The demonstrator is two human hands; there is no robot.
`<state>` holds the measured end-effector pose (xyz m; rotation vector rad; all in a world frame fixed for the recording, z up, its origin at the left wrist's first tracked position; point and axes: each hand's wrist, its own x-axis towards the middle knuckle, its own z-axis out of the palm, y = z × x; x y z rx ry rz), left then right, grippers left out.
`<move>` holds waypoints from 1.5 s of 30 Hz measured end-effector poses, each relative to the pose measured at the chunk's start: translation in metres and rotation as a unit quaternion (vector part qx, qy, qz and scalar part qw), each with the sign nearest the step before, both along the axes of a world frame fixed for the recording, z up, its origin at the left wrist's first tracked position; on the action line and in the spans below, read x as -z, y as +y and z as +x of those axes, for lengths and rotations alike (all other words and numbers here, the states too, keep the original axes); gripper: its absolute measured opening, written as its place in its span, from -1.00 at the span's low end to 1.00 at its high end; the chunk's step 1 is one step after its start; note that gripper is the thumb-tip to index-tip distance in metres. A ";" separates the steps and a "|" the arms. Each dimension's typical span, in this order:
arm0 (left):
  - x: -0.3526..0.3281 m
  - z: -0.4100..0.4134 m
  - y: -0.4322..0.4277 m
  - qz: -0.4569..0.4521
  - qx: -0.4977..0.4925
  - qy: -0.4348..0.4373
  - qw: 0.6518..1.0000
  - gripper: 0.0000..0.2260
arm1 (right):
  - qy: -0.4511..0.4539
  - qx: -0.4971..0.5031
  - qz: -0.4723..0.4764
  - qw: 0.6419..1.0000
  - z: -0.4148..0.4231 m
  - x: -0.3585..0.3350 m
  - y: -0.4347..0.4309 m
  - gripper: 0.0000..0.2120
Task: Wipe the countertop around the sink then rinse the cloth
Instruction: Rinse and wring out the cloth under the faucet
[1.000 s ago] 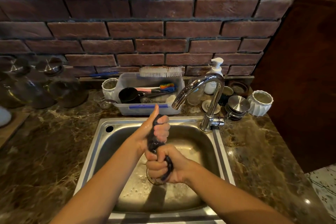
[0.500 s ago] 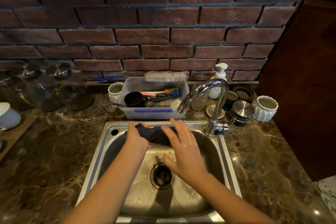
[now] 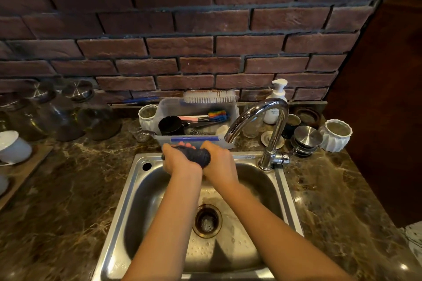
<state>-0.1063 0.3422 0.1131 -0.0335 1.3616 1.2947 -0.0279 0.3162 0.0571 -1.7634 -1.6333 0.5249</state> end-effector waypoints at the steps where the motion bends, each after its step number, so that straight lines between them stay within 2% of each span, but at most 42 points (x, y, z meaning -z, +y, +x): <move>1: 0.008 0.006 0.005 0.052 -0.080 -0.036 0.995 -0.79 | 0.029 0.003 -0.032 0.999 -0.004 -0.003 0.002 -0.89; 2: 0.001 0.005 0.009 0.065 -0.075 -0.039 0.994 -0.77 | 0.056 0.002 -0.063 0.996 -0.008 -0.006 0.004 -0.89; 5: 0.002 0.008 0.012 0.160 -0.028 0.049 0.985 -0.69 | 0.130 -0.028 -0.140 0.981 -0.011 -0.009 0.012 -0.78; 8: 0.012 0.008 0.016 0.206 0.004 0.116 0.972 -0.68 | 0.152 -0.076 -0.196 0.966 -0.007 -0.013 0.016 -0.86; 11: 0.011 0.008 0.016 0.248 0.110 0.129 0.954 -0.68 | 0.211 -0.101 -0.237 0.943 0.000 -0.019 0.012 -0.89; 14: 0.005 0.007 0.016 0.254 0.257 0.142 0.921 -0.65 | 0.270 -0.110 -0.327 0.899 0.005 -0.025 0.004 -0.87; 17: 0.000 0.007 0.016 0.260 0.348 0.148 0.888 -0.60 | 0.353 -0.109 -0.403 0.837 0.003 -0.026 0.000 -0.77; 19: -0.002 0.006 0.016 0.256 0.373 0.127 0.883 -0.59 | 0.402 -0.108 -0.429 0.802 0.002 -0.025 -0.002 -0.72; 26: 0.008 -0.008 0.012 0.245 0.431 -0.015 0.868 -0.53 | 0.481 -0.129 -0.469 0.729 -0.003 -0.017 -0.017 -0.66; 35: 0.020 -0.017 0.007 0.217 0.454 -0.114 0.857 -0.47 | 0.489 -0.178 -0.542 0.660 -0.005 -0.012 -0.025 -0.52; 37: 0.024 -0.018 0.006 0.214 0.447 -0.114 0.861 -0.47 | 0.485 -0.170 -0.541 0.666 -0.006 -0.009 -0.026 -0.54; 40: 0.031 -0.017 0.002 0.206 0.402 -0.076 0.889 -0.49 | 0.464 -0.126 -0.470 0.740 -0.009 -0.002 -0.030 -0.70; 42: 0.035 -0.018 -0.002 0.184 0.365 -0.038 0.912 -0.57 | 0.458 -0.108 -0.407 0.783 -0.005 -0.003 -0.036 -0.88; 43: 0.036 -0.020 -0.006 0.175 0.358 -0.013 0.917 -0.63 | 0.465 -0.098 -0.381 0.793 0.000 -0.003 -0.039 -0.90; 45: 0.040 -0.028 -0.015 0.169 0.355 0.003 0.919 -0.72 | 0.509 -0.072 -0.345 0.786 0.013 -0.006 -0.050 -0.81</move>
